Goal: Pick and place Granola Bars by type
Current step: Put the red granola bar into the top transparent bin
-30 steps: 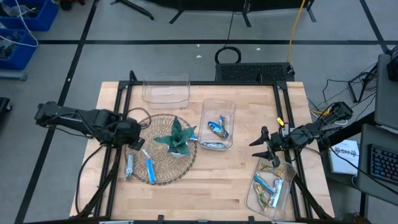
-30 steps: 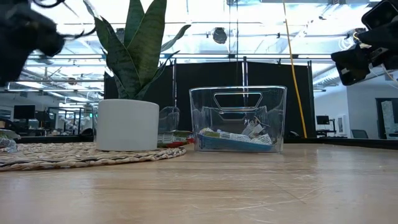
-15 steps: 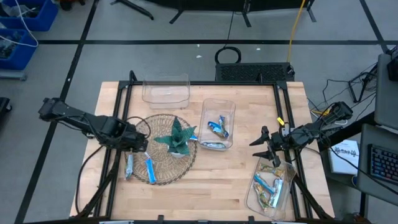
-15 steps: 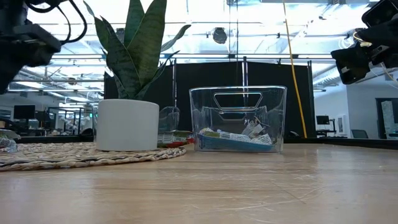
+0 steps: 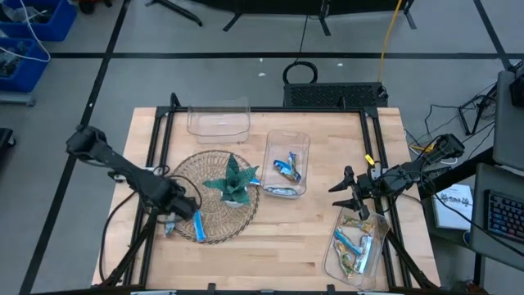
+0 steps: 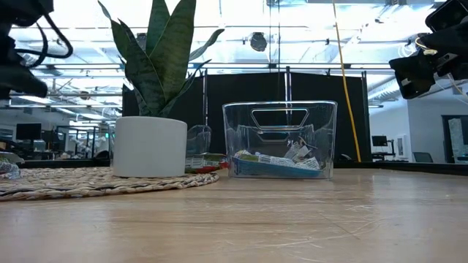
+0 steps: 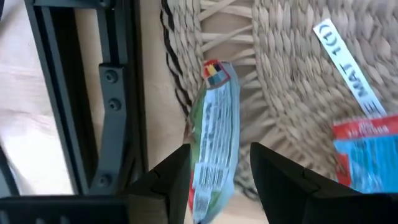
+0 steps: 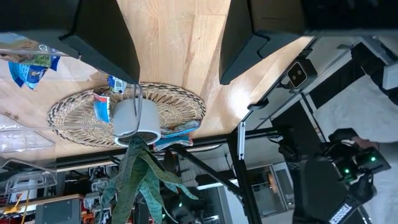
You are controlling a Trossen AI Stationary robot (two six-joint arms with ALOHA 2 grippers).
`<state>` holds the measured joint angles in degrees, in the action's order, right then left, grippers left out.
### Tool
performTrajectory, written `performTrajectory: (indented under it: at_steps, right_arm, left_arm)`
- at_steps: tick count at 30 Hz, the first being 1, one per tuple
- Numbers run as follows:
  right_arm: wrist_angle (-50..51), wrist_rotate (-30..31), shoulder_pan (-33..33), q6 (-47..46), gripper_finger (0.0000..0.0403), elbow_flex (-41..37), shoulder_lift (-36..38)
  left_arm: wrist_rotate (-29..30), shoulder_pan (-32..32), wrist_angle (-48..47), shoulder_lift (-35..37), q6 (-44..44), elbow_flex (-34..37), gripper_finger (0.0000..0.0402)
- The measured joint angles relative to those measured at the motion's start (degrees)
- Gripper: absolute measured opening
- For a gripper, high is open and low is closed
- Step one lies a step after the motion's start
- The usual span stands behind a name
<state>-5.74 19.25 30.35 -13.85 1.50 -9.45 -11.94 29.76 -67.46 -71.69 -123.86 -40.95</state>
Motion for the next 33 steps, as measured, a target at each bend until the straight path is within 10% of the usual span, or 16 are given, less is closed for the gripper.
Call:
performTrajectory:
  at_steps: [21,28,33]
  right_arm:
    - [-0.02,0.07,0.01,0.0,0.0215,0.0,0.0]
    - [-0.02,0.1,0.0,-0.01,0.0215,0.0,0.02]
    - [-0.02,0.12,0.0,-0.01,0.0215,0.0,0.02]
  left_arm:
    - [0.0,0.73,-1.54,-12.43,-2.62,0.25,0.017]
    - [-1.16,0.7,11.89,-12.06,-3.03,6.49,0.0168]
    - [-0.44,0.76,7.53,-11.46,-4.3,4.26,0.0113]
